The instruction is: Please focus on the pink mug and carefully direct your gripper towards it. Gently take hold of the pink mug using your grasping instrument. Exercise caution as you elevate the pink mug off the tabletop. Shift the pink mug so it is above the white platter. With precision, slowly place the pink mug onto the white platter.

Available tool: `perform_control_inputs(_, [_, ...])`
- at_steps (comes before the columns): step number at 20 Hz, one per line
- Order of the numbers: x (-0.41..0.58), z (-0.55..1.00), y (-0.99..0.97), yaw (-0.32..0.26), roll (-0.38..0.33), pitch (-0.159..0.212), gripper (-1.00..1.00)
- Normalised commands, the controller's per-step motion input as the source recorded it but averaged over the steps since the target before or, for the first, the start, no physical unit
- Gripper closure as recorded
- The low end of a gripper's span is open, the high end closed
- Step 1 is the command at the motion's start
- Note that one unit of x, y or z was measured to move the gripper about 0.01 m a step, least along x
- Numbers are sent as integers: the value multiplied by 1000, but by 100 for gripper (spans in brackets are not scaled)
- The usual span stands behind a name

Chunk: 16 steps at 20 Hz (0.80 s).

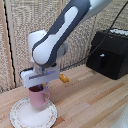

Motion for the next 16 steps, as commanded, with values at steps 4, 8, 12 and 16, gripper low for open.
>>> perform_control_inputs(4, [221, -356, 458, 30, -12, 6, 100])
perform_control_inputs(8, [264, -271, 230, 9, 0, -1, -100])
perform_control_inputs(12, [179, -9, 8, 53, 0, -6, -100])
perform_control_inputs(16, [154, 370, -2, 84, 6, 44, -100])
